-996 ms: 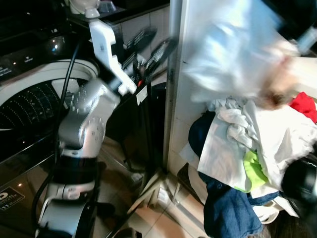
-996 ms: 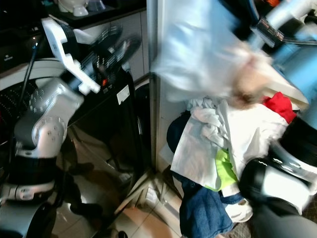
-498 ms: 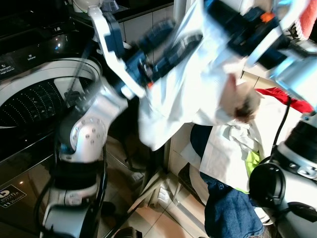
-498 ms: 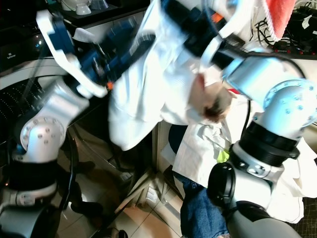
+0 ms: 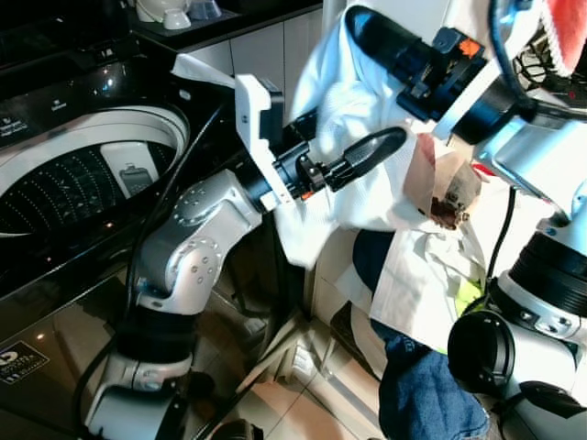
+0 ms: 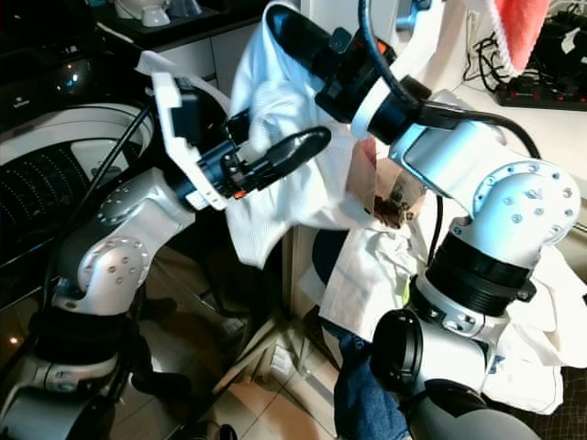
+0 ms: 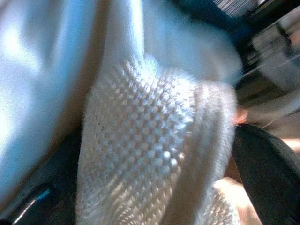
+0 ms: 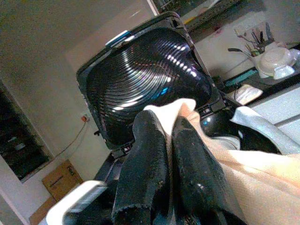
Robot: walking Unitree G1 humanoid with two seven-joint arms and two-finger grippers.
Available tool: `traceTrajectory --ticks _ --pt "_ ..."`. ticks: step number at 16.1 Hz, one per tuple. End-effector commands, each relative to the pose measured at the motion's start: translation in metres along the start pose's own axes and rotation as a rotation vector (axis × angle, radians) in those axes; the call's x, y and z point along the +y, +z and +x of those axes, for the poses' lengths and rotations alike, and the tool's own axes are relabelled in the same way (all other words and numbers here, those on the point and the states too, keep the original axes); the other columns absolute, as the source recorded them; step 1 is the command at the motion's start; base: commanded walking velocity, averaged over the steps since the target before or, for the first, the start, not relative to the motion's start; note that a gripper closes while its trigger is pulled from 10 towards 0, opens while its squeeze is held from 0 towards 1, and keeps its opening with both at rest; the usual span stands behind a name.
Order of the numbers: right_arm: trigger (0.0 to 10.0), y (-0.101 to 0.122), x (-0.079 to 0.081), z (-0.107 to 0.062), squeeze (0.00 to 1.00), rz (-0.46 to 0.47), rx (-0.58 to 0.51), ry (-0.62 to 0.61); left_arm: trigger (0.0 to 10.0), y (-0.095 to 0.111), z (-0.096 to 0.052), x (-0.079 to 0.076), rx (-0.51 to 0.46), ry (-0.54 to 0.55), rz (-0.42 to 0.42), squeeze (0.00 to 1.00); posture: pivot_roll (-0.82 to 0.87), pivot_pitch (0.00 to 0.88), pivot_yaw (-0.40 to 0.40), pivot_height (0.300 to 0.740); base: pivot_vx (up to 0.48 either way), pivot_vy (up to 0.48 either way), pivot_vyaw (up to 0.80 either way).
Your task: Clothes washing
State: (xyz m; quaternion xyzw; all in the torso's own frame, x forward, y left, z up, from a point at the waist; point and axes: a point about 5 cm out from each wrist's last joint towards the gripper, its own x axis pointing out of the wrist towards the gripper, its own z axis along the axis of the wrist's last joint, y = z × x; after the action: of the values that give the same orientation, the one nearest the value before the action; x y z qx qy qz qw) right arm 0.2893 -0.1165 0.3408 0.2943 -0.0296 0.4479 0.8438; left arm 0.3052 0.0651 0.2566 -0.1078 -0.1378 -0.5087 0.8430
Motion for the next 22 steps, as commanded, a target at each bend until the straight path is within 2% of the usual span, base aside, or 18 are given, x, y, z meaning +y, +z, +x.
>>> traceTrajectory --ticks 1,2,4,5,6,12,18,22 --pt "0.0 0.002 0.008 -0.002 0.00 -0.006 -0.018 0.041 10.0 -0.004 0.002 0.007 0.057 0.064 0.076 0.00 -0.01 0.000 0.047 0.740 0.000 0.000 0.00" --pt "0.0 0.002 0.009 -0.002 0.00 -0.005 -0.018 0.044 10.0 -0.005 0.002 0.010 0.065 0.085 0.090 0.00 -0.01 0.000 0.047 0.740 0.000 0.000 0.00" --pt "0.0 0.001 0.010 -0.002 0.00 0.002 -0.017 0.050 10.0 -0.001 0.002 0.018 0.023 0.144 0.090 0.00 -0.01 0.000 0.048 0.740 0.000 0.000 0.00" --pt "0.0 0.000 0.010 -0.002 0.00 0.004 -0.015 0.051 3.7 0.001 0.001 0.019 0.000 0.154 0.076 0.00 0.00 0.000 0.048 0.740 0.000 0.000 0.00" --pt "0.0 -0.001 0.011 -0.002 0.00 0.009 -0.013 0.052 0.0 0.003 0.000 0.021 -0.031 0.167 0.060 0.00 0.00 0.000 0.047 0.740 0.000 0.000 0.00" --pt "0.0 -0.004 0.009 -0.003 0.00 0.015 0.006 0.036 0.0 0.006 -0.002 0.023 -0.073 0.181 0.045 0.00 0.00 0.000 0.048 0.740 0.000 0.000 0.00" --pt "0.0 -0.005 0.010 -0.004 0.00 0.009 0.010 0.028 0.0 0.005 -0.003 0.024 -0.072 0.181 0.040 0.00 -0.01 0.000 0.051 0.740 0.000 0.000 0.00" --pt "0.0 -0.004 0.008 -0.003 0.00 -0.006 0.009 0.005 0.0 0.007 -0.008 0.033 -0.072 0.234 0.059 0.00 -0.01 0.000 0.050 0.740 0.000 0.000 0.00"
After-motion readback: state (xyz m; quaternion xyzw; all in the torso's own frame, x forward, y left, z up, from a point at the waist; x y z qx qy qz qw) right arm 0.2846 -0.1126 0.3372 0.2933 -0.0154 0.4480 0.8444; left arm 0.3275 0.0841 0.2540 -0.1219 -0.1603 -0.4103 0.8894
